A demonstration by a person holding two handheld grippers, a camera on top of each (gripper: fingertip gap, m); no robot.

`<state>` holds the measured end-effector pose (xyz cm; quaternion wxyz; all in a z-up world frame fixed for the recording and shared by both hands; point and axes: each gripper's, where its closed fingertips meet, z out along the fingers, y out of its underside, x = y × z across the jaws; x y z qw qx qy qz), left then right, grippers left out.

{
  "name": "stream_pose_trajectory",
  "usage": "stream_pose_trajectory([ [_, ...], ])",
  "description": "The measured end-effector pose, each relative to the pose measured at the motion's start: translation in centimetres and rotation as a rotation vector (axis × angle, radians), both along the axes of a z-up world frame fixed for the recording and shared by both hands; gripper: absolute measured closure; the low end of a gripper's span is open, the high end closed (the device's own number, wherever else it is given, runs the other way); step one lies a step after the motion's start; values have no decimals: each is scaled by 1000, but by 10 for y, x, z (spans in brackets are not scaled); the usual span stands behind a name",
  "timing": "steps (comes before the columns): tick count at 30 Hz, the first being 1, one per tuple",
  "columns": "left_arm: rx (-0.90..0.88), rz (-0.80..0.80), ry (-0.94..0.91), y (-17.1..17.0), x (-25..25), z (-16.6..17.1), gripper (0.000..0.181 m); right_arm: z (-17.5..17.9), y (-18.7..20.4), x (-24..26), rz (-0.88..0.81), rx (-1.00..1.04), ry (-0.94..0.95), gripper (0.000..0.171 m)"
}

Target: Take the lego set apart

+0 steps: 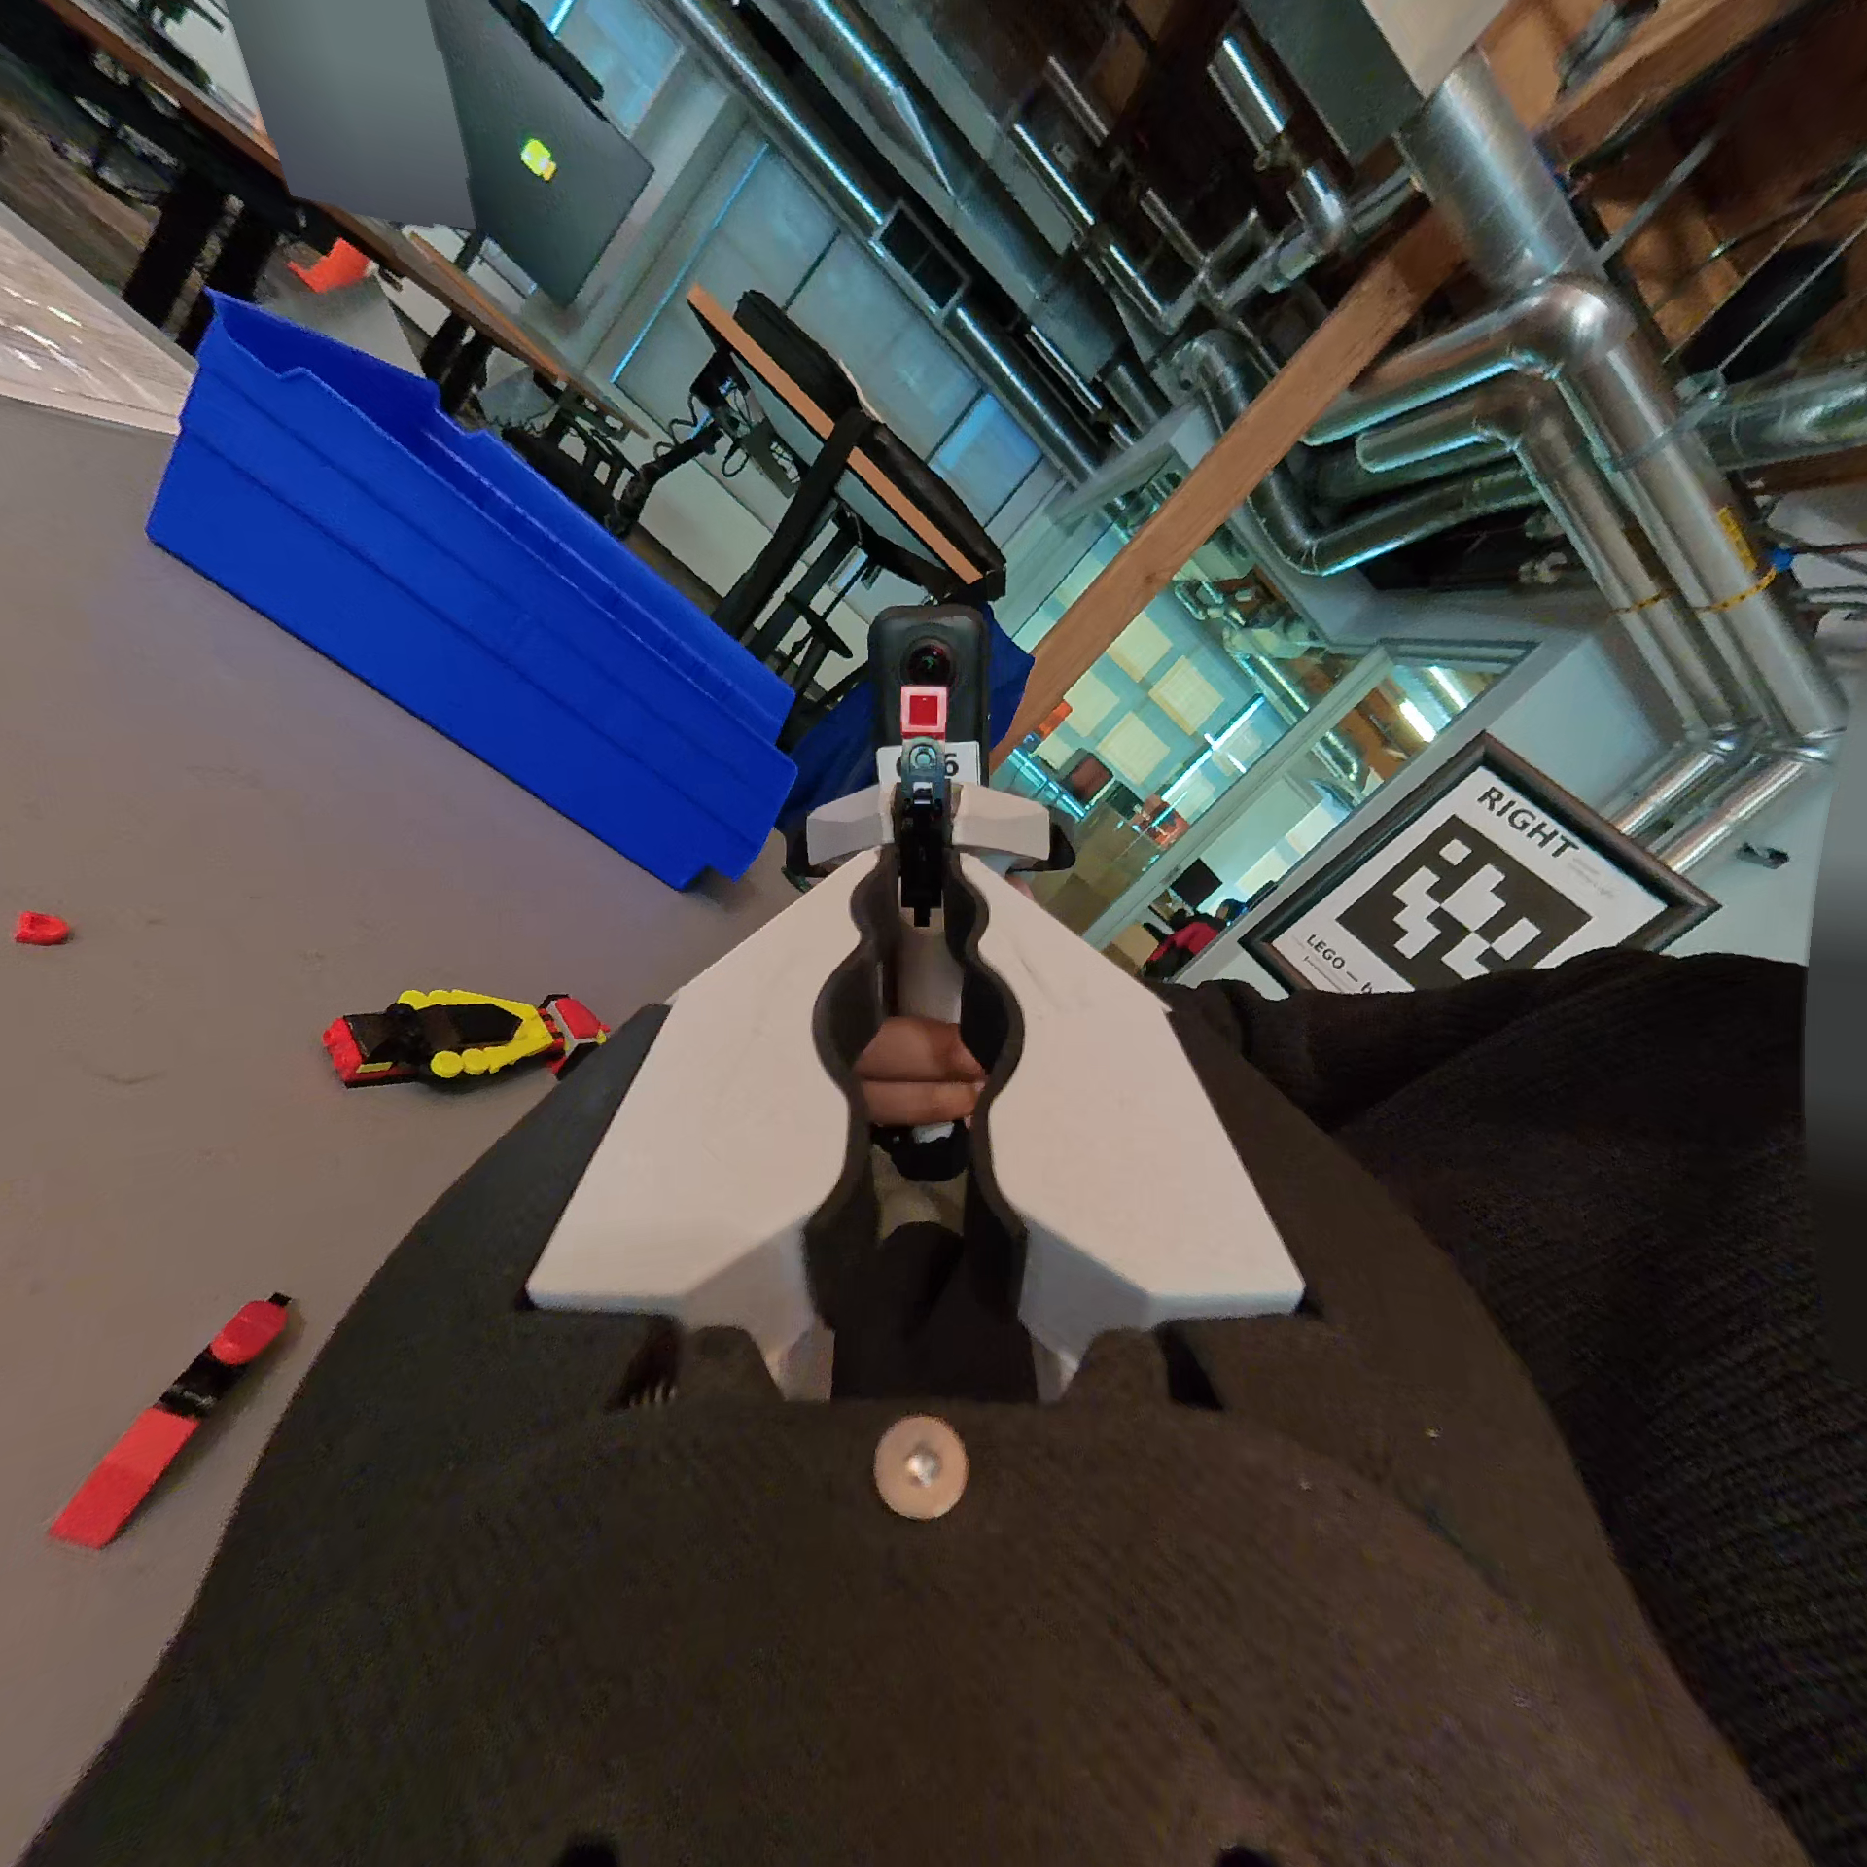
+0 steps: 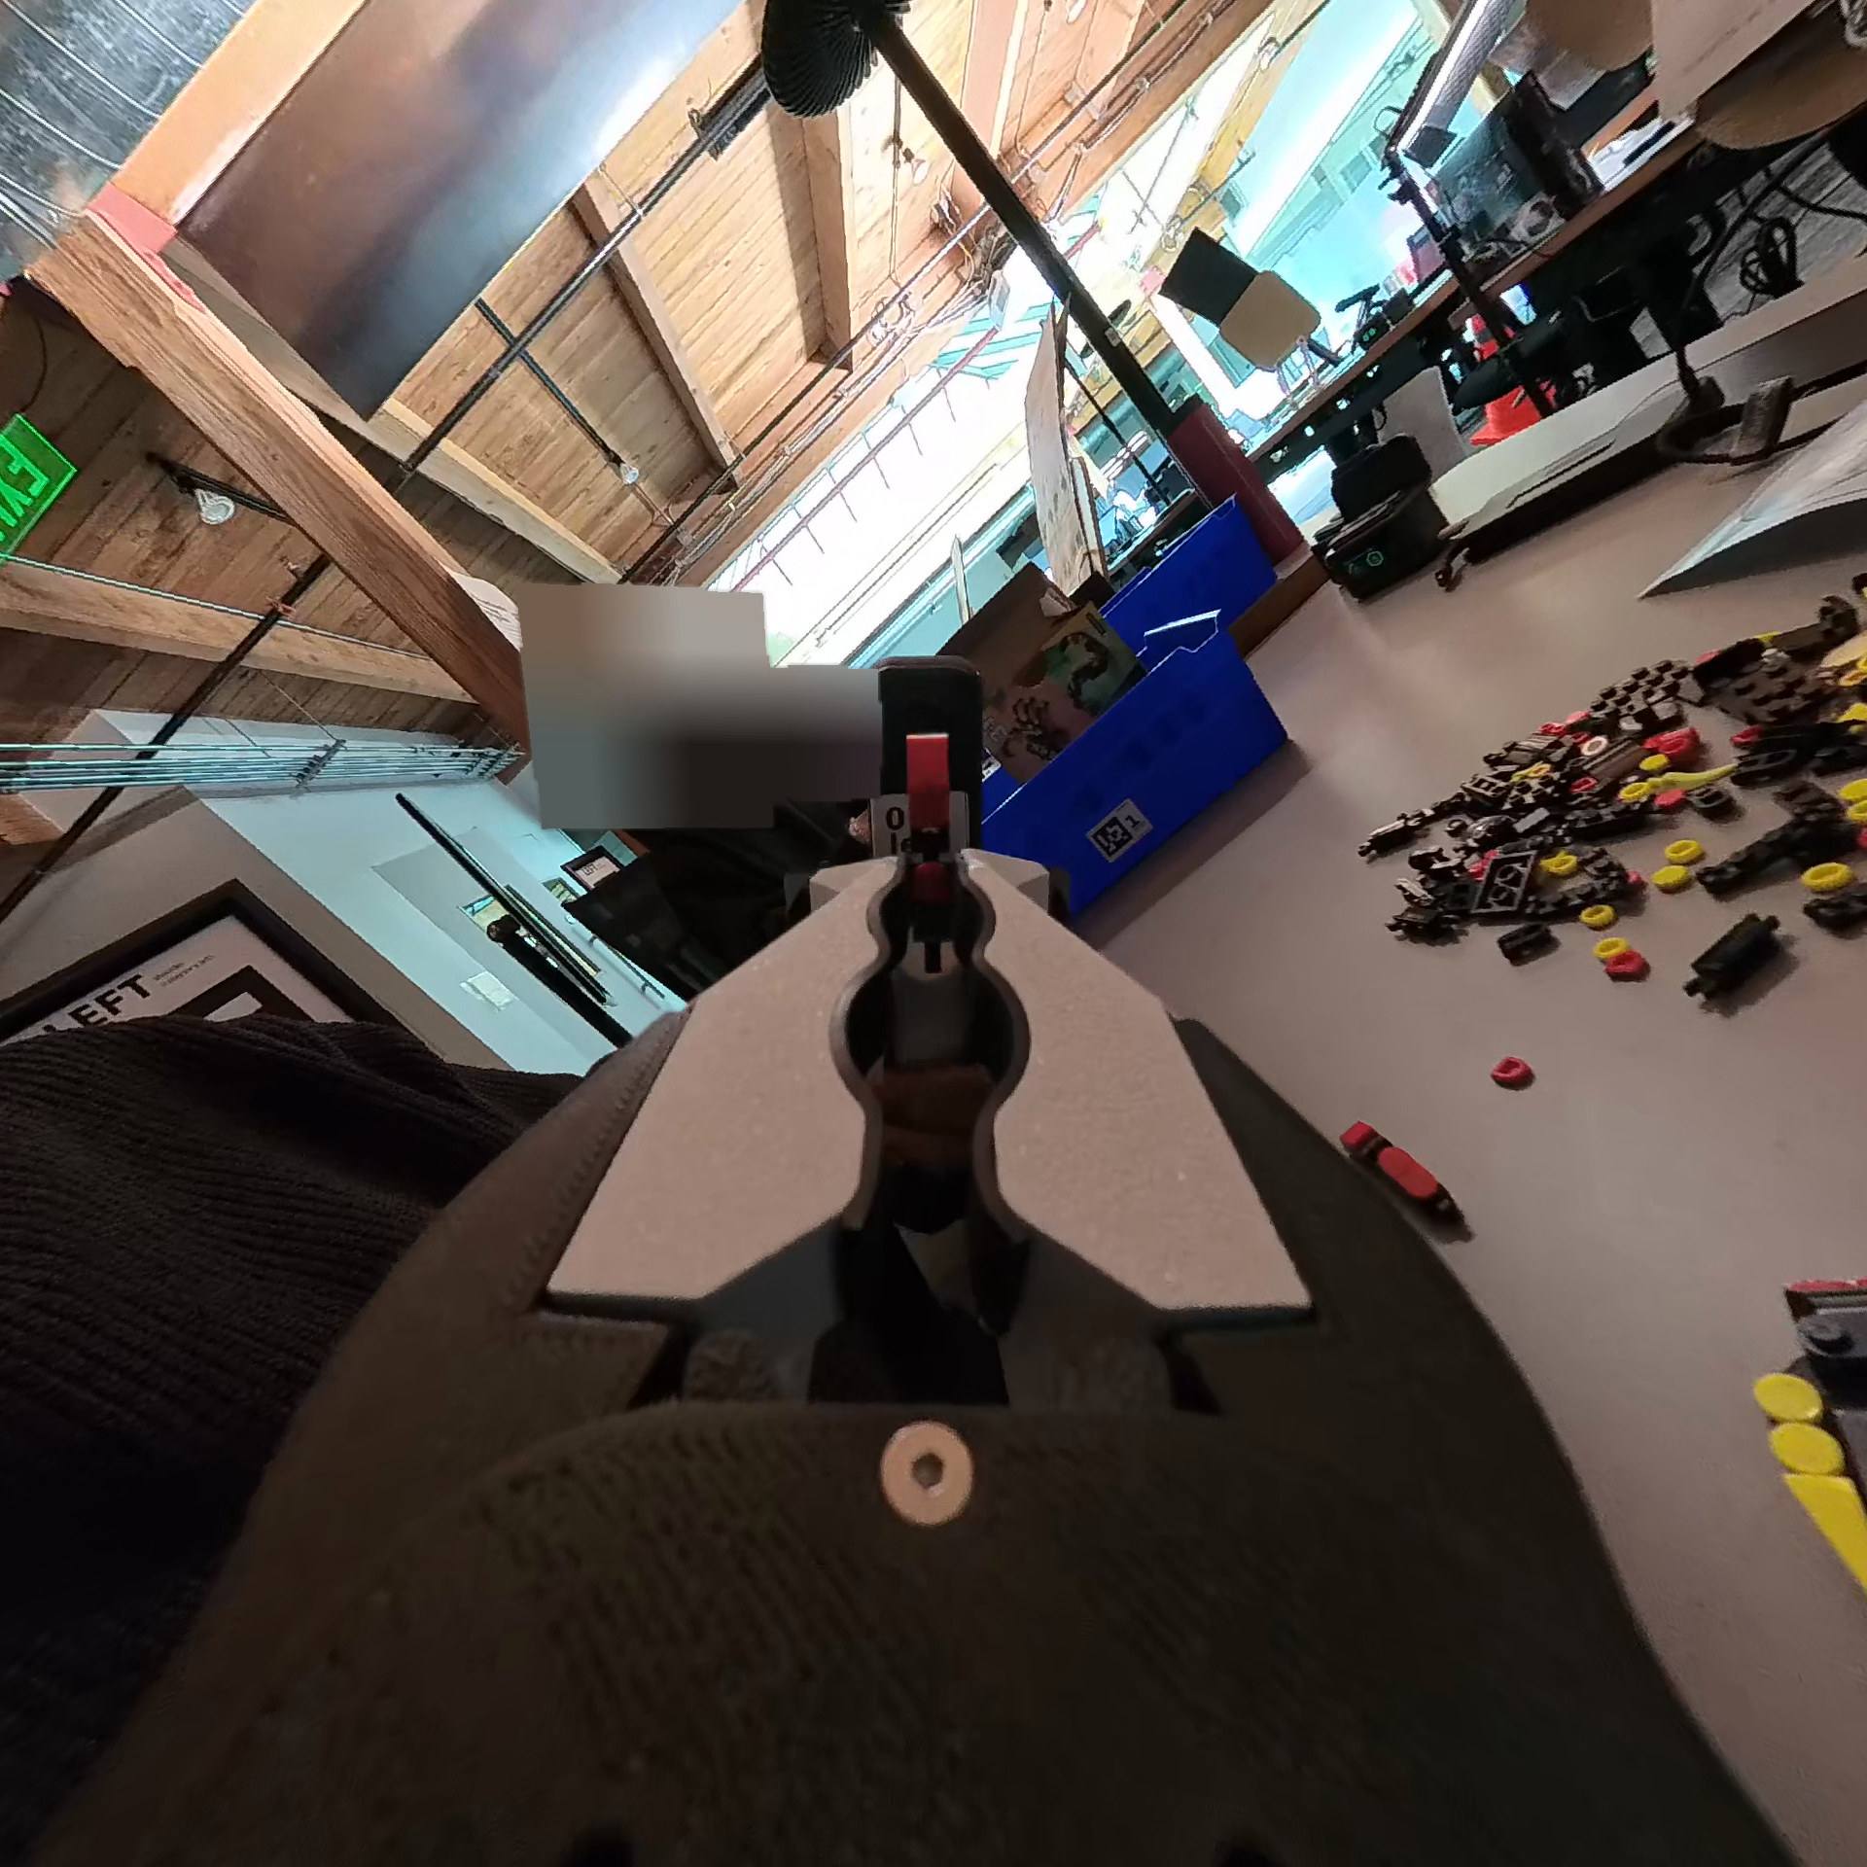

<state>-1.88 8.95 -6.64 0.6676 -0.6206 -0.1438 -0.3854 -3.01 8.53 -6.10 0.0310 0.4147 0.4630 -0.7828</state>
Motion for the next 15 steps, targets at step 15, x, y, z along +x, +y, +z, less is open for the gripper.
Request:
stream_pose_trajectory([
  [15,-14,-40,88,-1,12,7,177,12,15,6,47,163,113,153],
])
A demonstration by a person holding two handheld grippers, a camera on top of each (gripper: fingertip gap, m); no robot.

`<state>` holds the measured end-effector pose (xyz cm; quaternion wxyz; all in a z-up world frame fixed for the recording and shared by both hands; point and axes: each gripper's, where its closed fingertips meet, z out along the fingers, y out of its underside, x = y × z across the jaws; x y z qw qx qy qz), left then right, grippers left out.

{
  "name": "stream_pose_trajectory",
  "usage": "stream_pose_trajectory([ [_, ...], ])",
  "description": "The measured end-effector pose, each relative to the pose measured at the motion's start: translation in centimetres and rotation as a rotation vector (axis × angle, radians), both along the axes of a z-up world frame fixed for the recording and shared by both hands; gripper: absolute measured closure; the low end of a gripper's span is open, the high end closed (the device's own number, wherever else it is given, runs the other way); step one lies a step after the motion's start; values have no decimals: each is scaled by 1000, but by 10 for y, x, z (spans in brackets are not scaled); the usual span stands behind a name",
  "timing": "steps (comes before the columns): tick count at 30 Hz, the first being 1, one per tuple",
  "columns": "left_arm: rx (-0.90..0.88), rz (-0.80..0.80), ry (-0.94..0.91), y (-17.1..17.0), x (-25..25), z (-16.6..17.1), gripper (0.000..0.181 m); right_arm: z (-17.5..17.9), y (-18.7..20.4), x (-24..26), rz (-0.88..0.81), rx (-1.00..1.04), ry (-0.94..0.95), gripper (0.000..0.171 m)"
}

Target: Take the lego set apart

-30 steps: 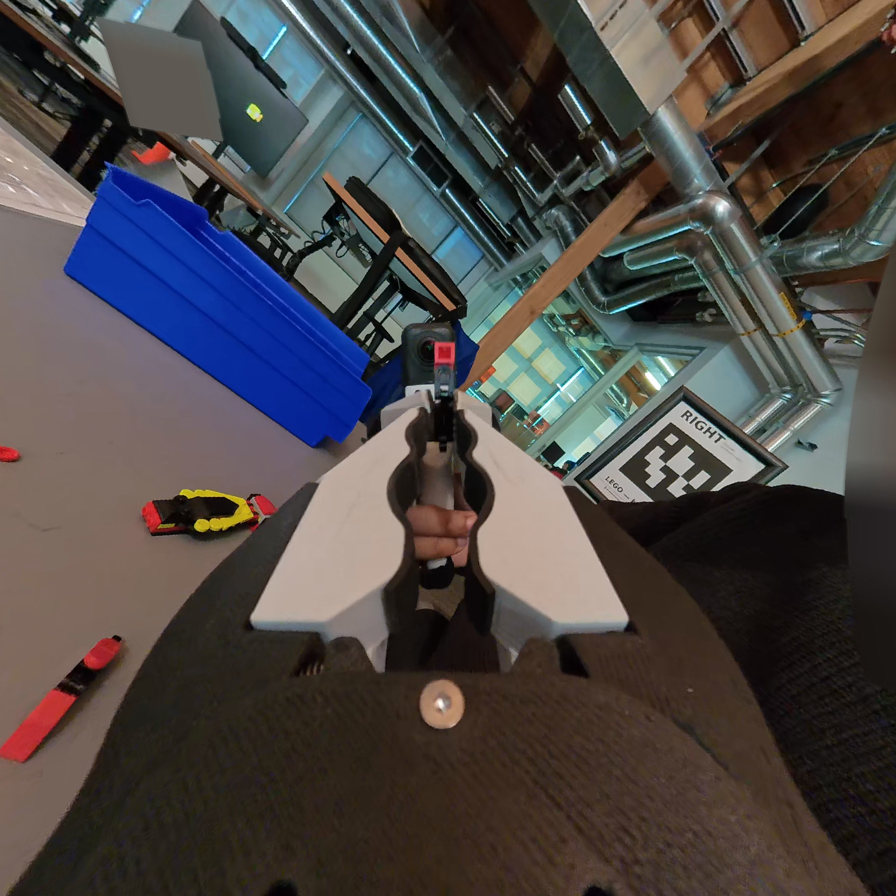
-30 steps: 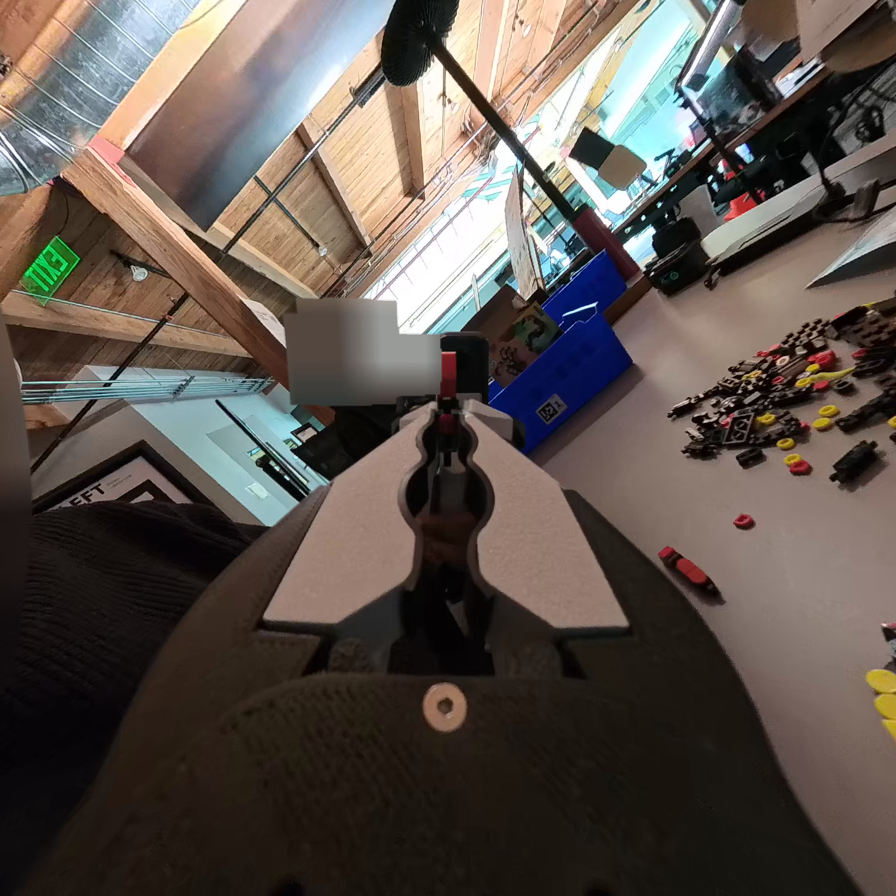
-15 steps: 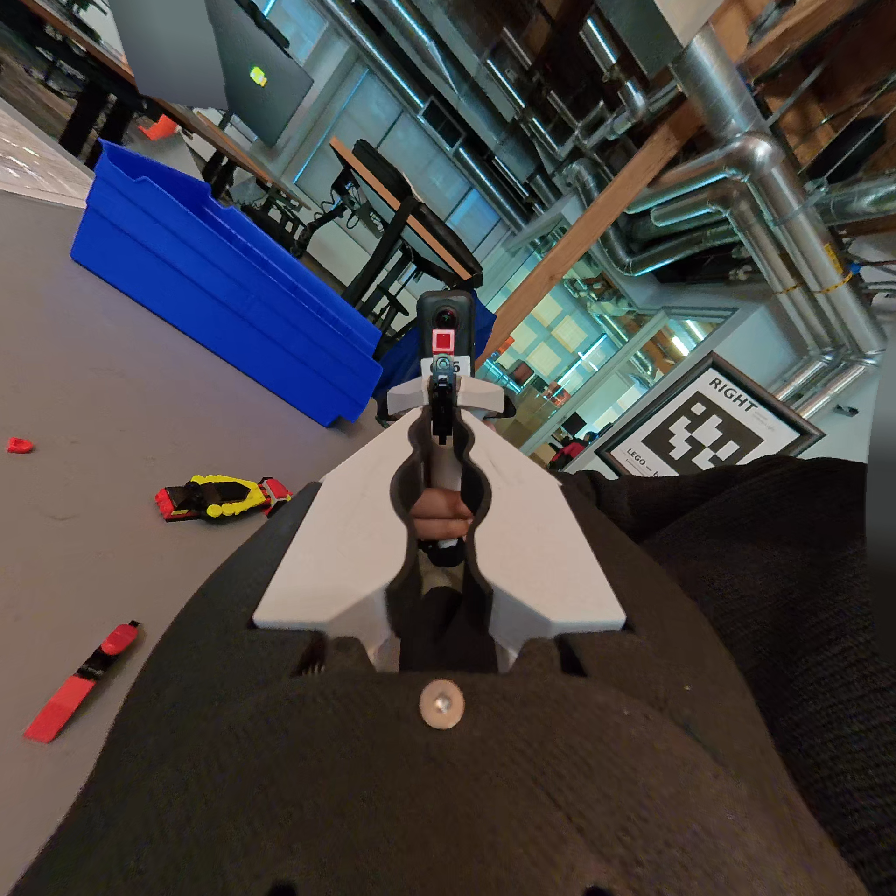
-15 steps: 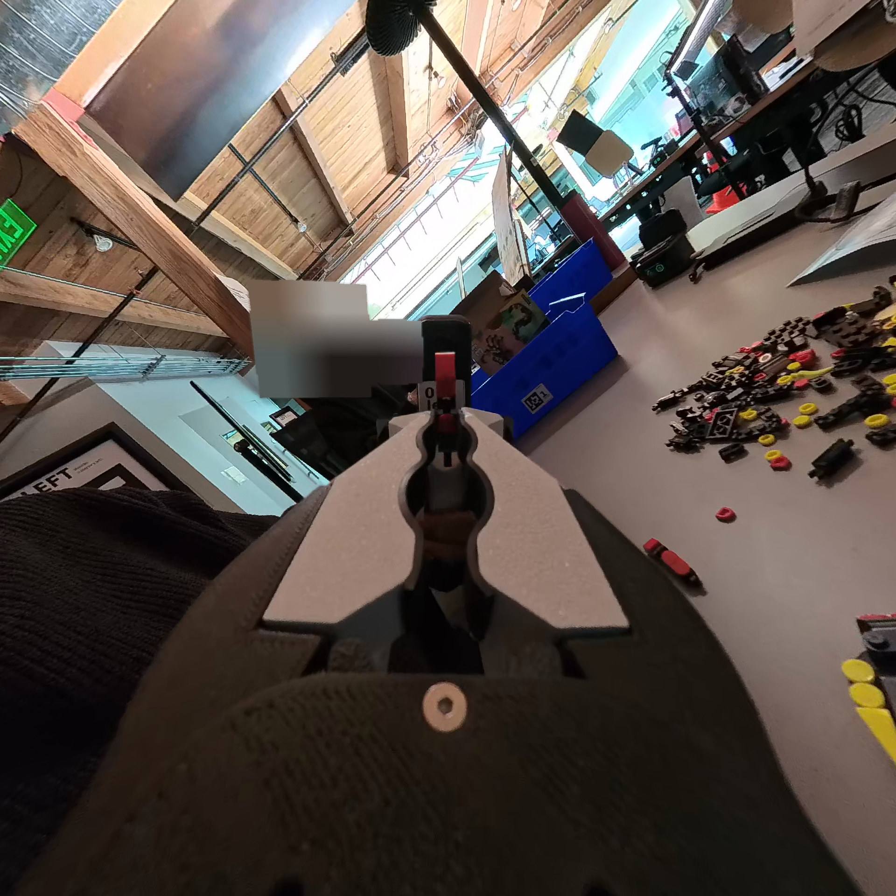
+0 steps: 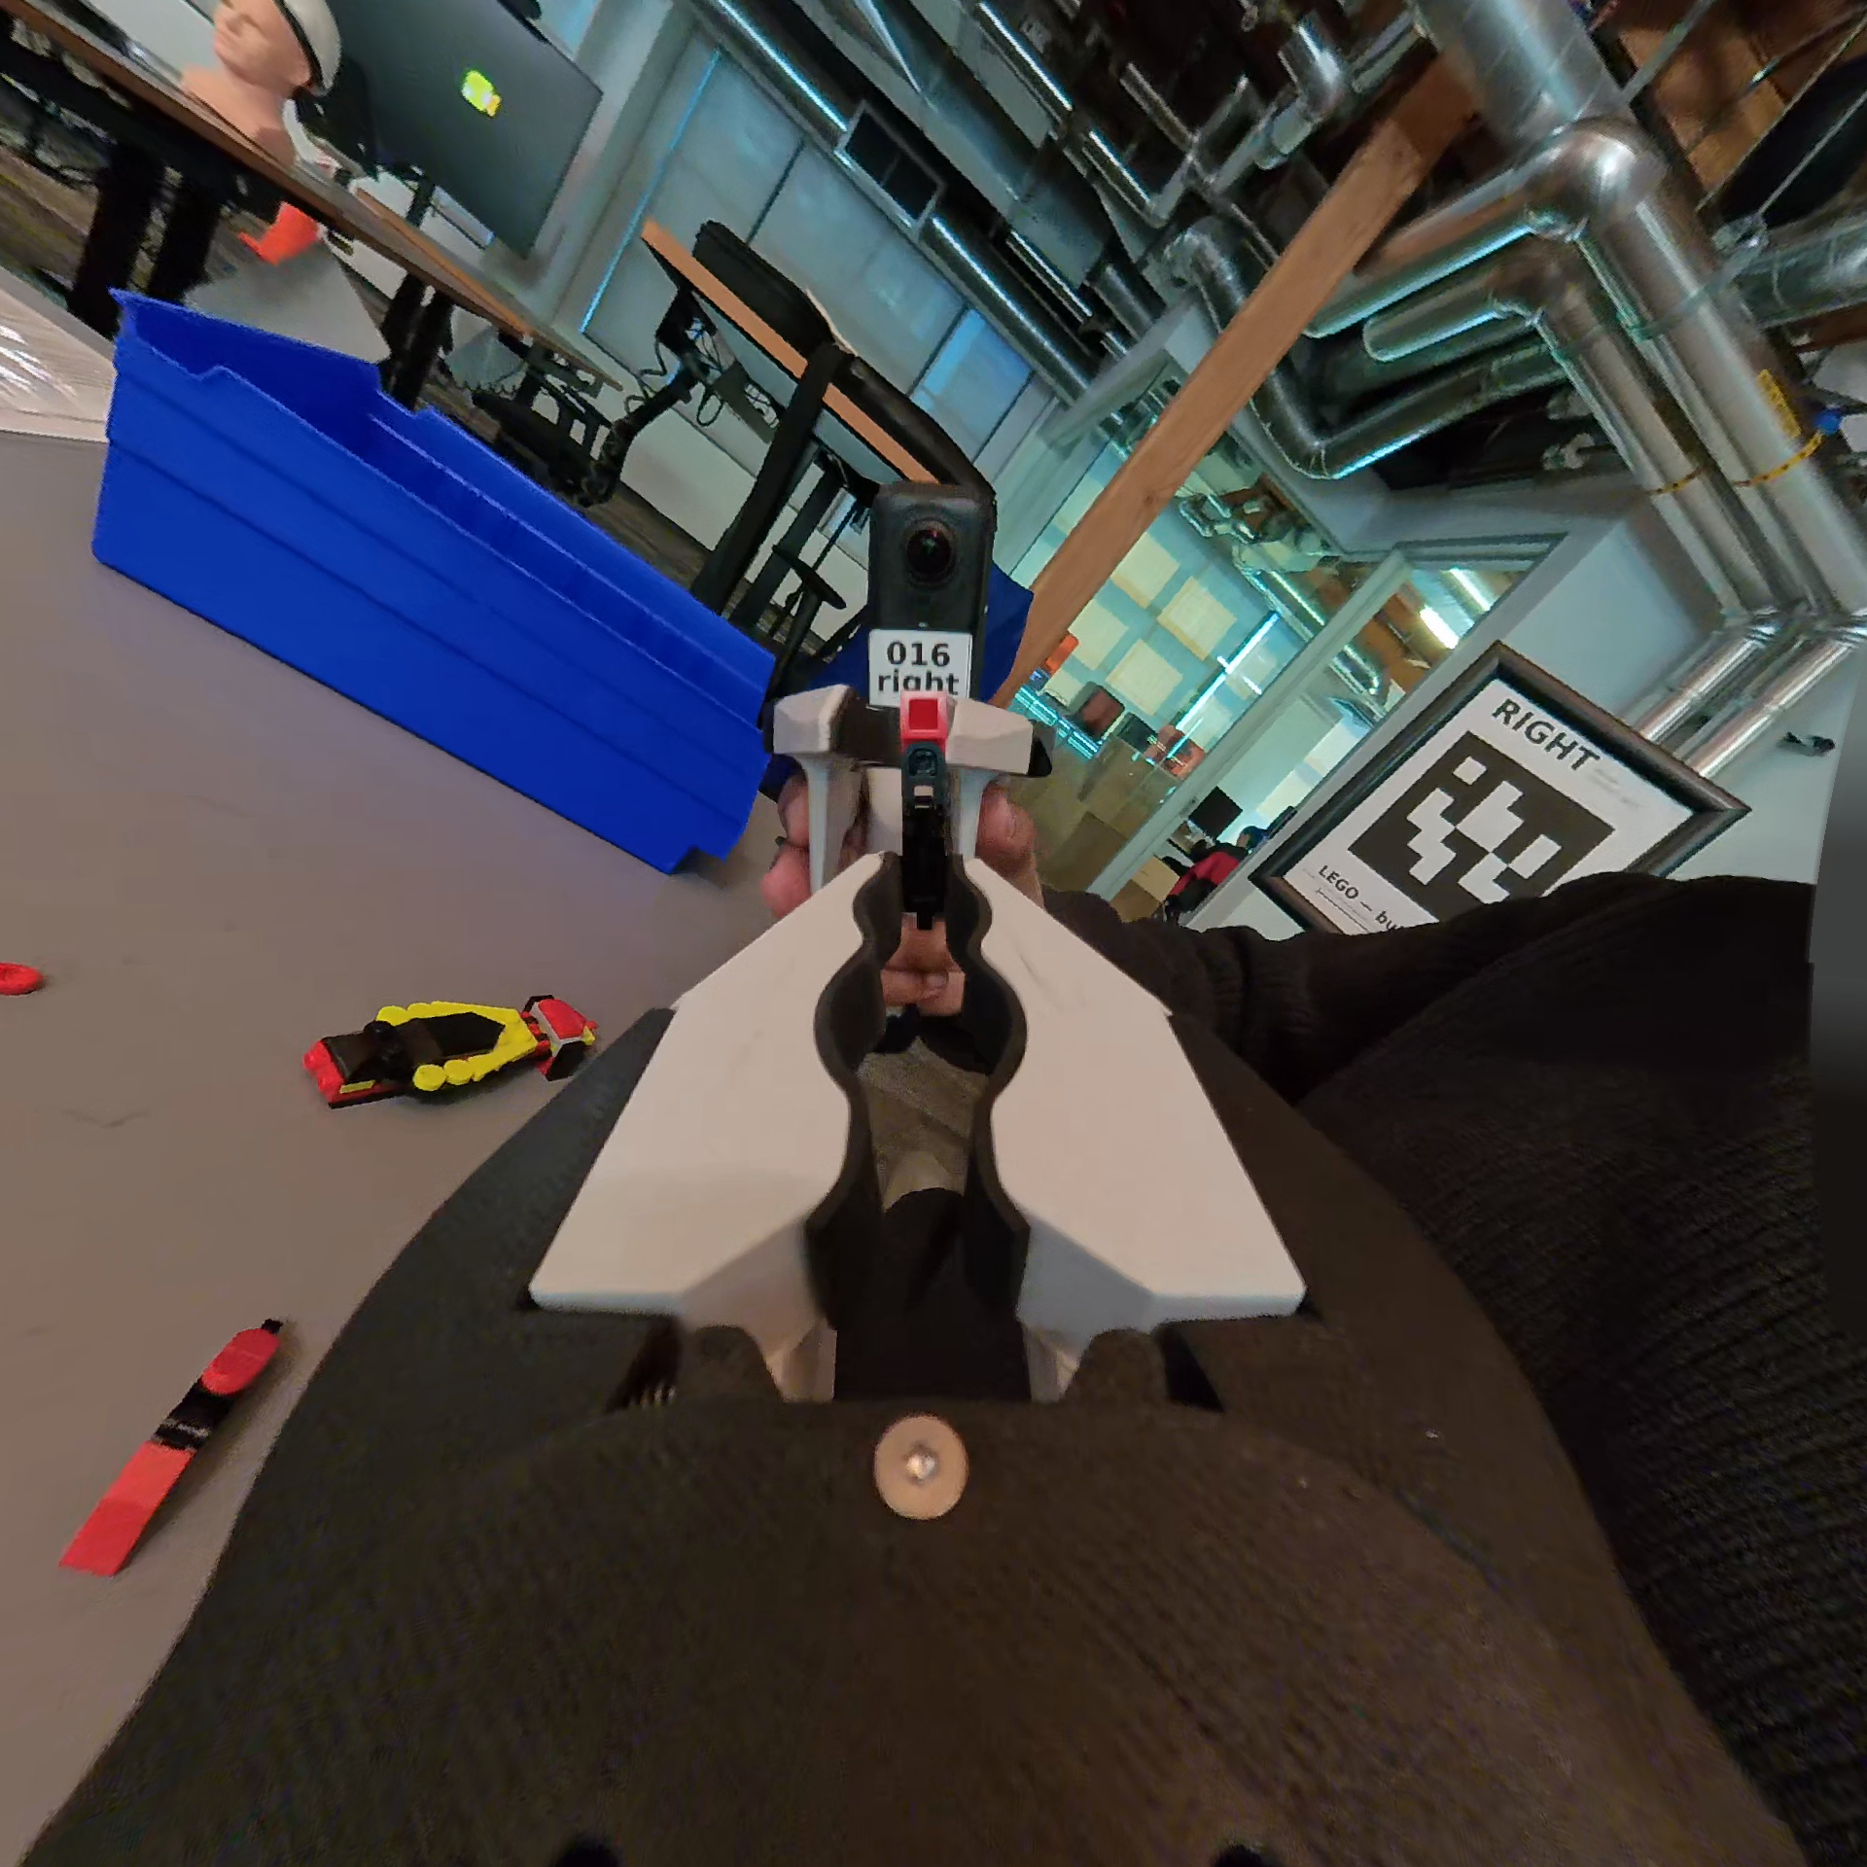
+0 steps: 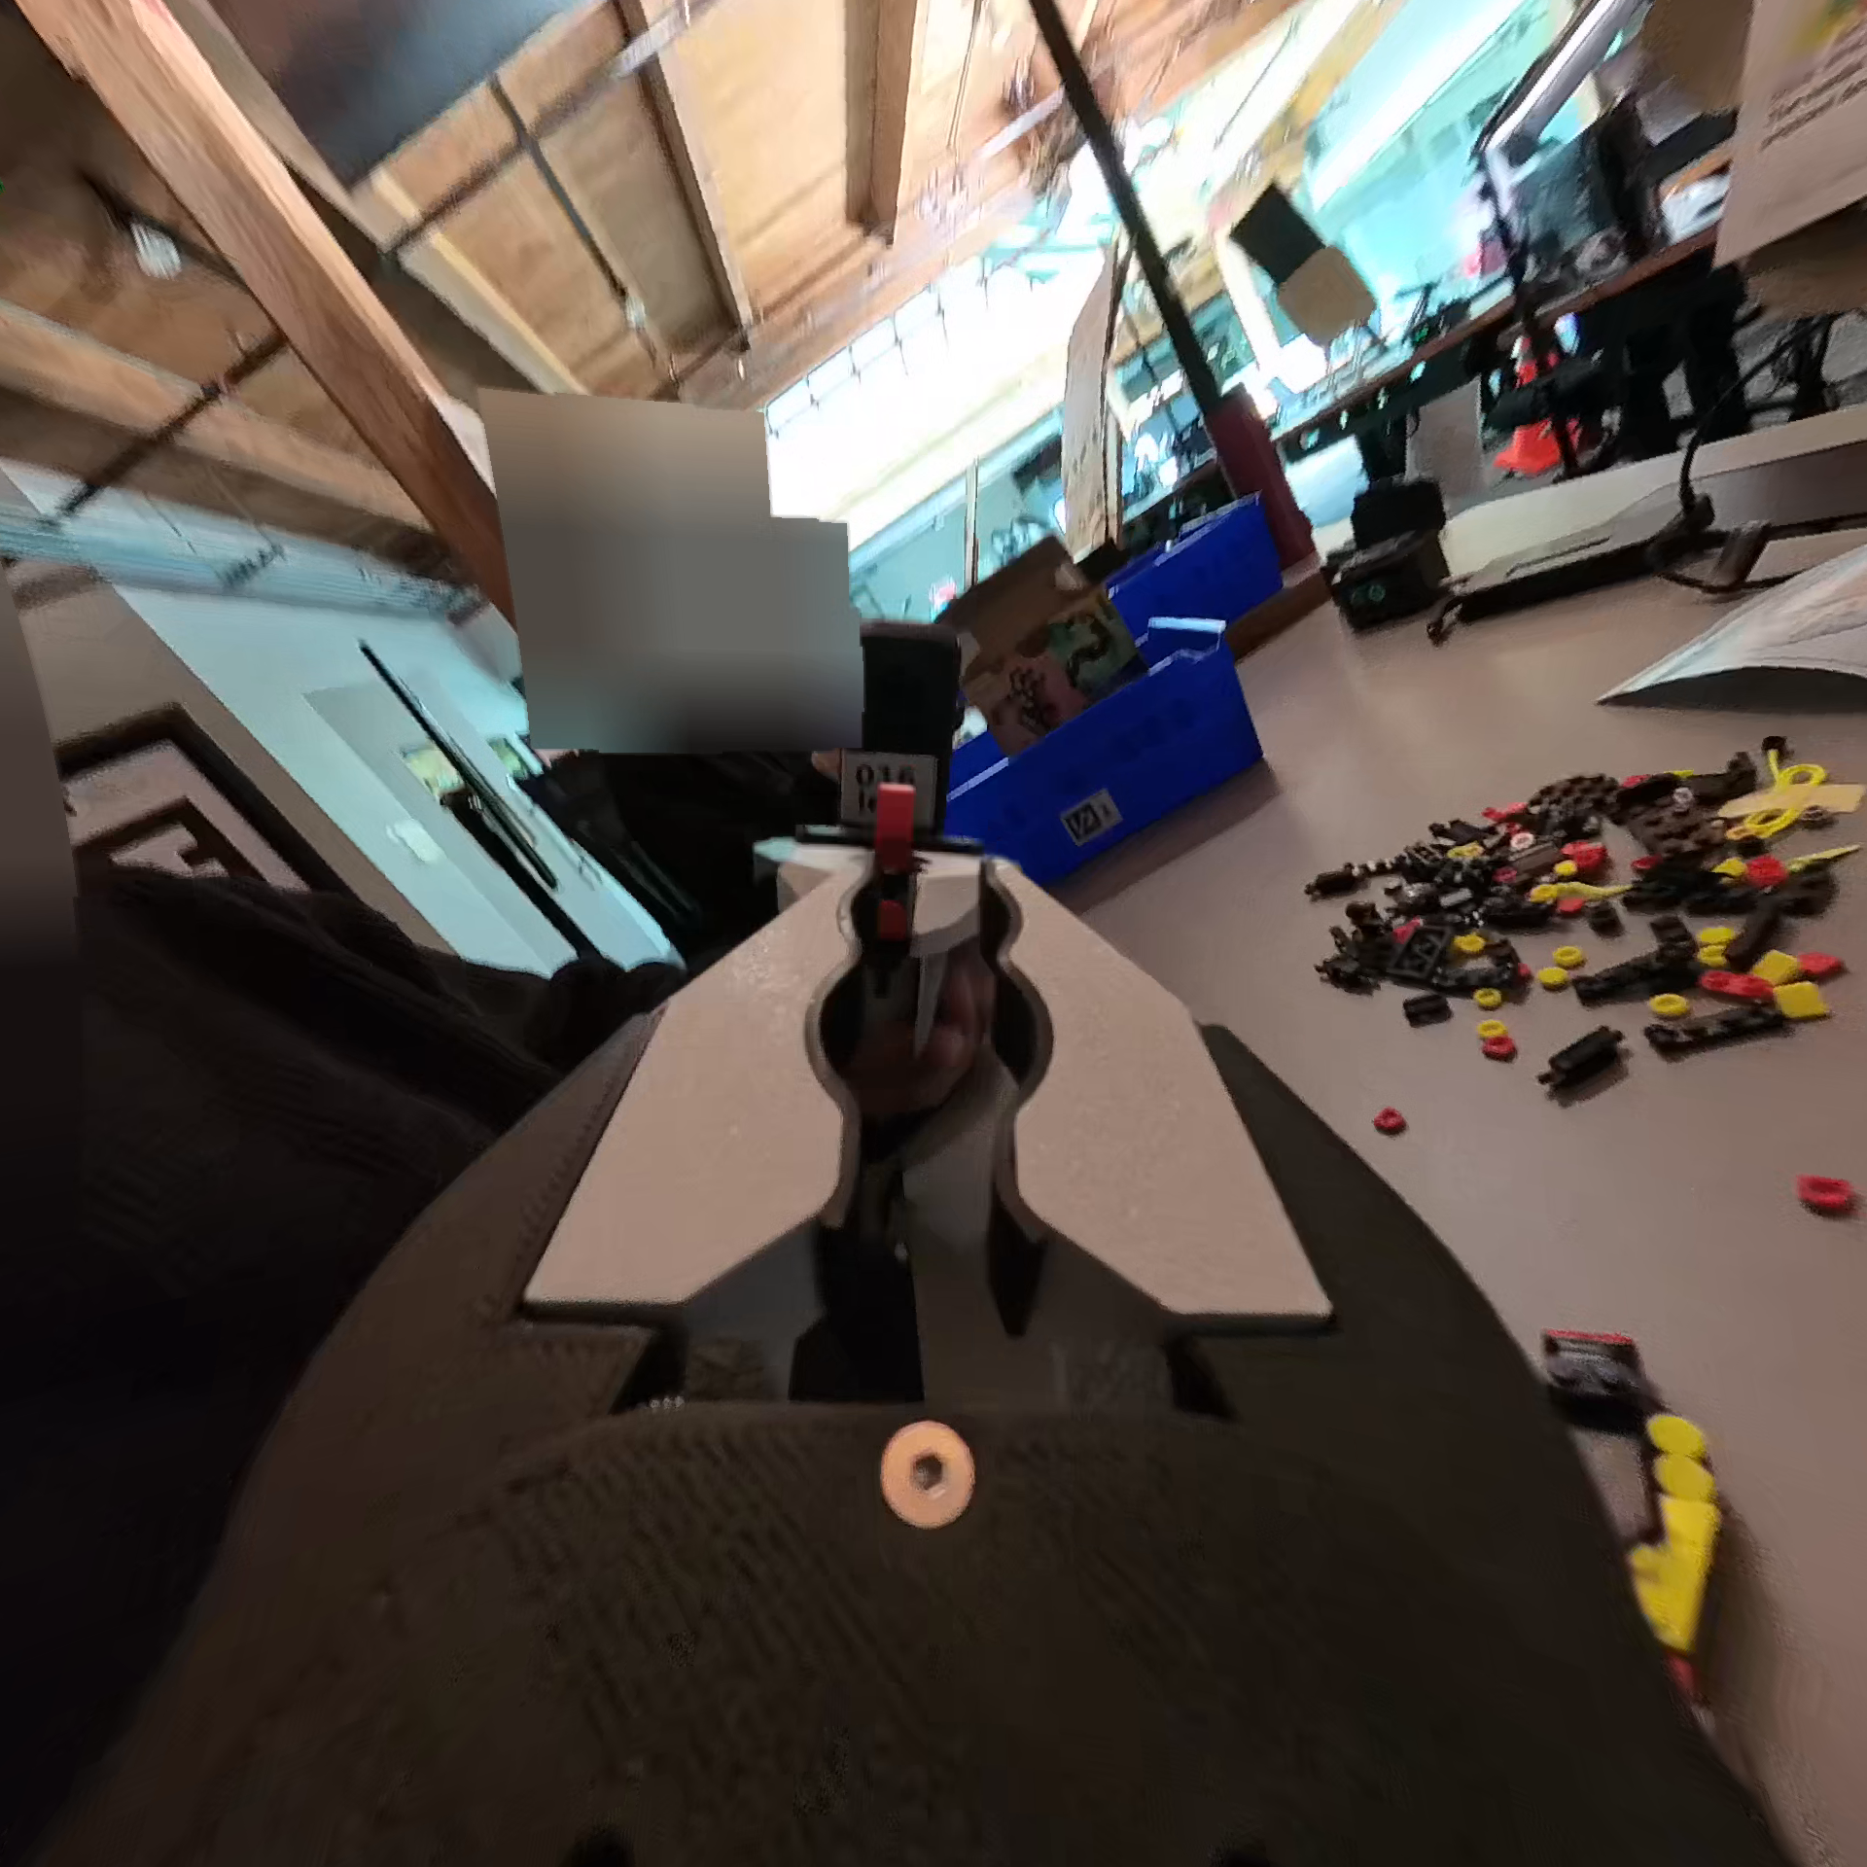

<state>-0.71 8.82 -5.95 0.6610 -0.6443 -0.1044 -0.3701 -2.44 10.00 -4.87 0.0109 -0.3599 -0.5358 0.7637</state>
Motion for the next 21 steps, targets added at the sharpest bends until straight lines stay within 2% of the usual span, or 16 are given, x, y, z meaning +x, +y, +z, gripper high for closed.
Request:
stream_pose_trajectory([
  [4,-33,-20,19,1,3,-5,176,-8,-12,8,98,84,-10,144],
  [9,-56,-18,91,1,6,-7,176,-15,-23,13,132,135,-19,154],
  [14,-61,-34,140,-1,9,-7,176,-15,-25,16,164,132,-38,156],
  [19,-69,-47,185,-4,12,-6,175,-13,-24,17,201,44,-84,160],
  [21,-81,-47,176,-3,12,-9,175,-16,-24,17,191,97,-69,160],
])
